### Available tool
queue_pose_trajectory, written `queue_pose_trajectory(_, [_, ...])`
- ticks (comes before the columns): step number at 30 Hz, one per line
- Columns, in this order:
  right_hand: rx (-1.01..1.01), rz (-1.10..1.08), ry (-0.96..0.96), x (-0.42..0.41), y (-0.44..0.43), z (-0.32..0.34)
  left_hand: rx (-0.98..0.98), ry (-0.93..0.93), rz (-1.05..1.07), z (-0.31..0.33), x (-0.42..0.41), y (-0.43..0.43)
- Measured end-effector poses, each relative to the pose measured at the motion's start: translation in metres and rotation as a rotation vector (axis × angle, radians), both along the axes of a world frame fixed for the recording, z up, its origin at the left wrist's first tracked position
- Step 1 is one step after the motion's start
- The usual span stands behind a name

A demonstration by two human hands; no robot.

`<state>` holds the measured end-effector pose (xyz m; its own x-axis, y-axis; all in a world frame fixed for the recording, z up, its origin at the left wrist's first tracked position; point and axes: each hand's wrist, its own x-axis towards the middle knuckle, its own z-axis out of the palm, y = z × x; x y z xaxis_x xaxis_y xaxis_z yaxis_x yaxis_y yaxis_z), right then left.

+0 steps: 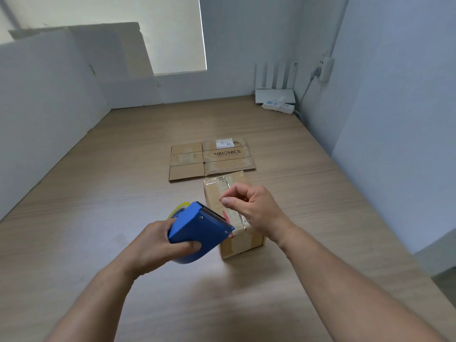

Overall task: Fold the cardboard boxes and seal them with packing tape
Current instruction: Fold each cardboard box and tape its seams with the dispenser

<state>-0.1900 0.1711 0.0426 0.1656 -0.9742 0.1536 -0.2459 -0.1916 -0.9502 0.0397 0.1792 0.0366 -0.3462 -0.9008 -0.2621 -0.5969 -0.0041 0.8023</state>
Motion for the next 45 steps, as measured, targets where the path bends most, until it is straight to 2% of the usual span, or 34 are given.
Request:
queue_pose_trajectory(6, [-0.068,-0.19,0.204,0.001,-0.004,-0.006,0.043,-0.005,0.045,0.012,-0.013,-0.006])
queue_pose_trajectory(9, [0.047,-0.255,0.117,-0.007,-0.003,-0.013,0.093,-0.067,0.004,0.026,-0.008,-0.013])
queue_pose_trajectory(12, [0.141,-0.414,-0.004,-0.039,0.004,-0.026,0.154,-0.129,0.007,0.037,0.029,-0.016])
queue_pose_trajectory(15, [0.23,-0.504,-0.009,-0.065,0.015,-0.046,0.279,-0.249,0.014,0.039,0.055,-0.012])
queue_pose_trajectory(20, [0.359,-0.538,-0.003,-0.063,0.015,-0.069,0.328,-0.363,0.029,0.031,0.045,-0.018])
queue_pose_trajectory(34, [0.472,-0.618,0.038,-0.067,0.003,-0.089,0.366,-0.554,0.07,0.001,0.019,-0.045])
queue_pose_trajectory(41, [0.624,-0.533,-0.065,-0.064,-0.007,-0.093,0.423,-0.567,0.118,-0.026,0.003,-0.056])
queue_pose_trajectory(43, [0.64,-0.531,-0.005,-0.066,-0.008,-0.092,0.429,-0.573,0.117,-0.027,-0.001,-0.057])
queue_pose_trajectory(45, [0.647,-0.533,0.288,-0.069,-0.009,-0.094,0.421,-0.588,0.118,-0.026,-0.002,-0.059])
